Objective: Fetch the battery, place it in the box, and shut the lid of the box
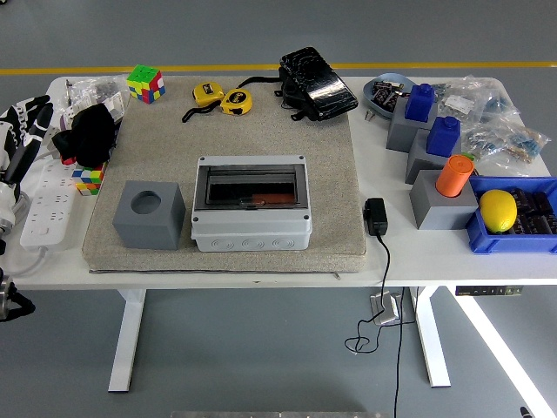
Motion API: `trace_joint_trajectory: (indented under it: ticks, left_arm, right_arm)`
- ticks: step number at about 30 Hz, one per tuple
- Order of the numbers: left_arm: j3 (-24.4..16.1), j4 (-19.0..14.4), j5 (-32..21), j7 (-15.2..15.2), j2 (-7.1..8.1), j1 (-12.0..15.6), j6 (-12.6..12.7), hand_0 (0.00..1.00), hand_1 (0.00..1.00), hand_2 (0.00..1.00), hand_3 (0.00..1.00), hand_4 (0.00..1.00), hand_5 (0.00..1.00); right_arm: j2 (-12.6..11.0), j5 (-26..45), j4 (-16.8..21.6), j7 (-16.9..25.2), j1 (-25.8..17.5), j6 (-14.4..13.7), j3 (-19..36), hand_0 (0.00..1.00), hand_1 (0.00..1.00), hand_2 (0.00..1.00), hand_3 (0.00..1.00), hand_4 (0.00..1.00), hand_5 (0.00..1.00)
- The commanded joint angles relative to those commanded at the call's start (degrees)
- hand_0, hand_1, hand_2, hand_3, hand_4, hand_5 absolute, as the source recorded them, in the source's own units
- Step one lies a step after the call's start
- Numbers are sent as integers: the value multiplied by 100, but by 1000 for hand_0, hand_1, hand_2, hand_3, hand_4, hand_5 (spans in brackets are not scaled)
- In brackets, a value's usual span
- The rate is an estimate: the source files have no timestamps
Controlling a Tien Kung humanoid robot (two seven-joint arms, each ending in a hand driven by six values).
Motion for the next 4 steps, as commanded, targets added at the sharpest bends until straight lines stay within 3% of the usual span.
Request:
trace_joint_trajectory:
  ticks: [4]
  left_arm:
    - [7,5,-4,-2,2,-1,-1,906,902,823,794,998,915]
  right_arm:
    - [4,-3,0,0,0,1,9,821,773,751,792,998,998]
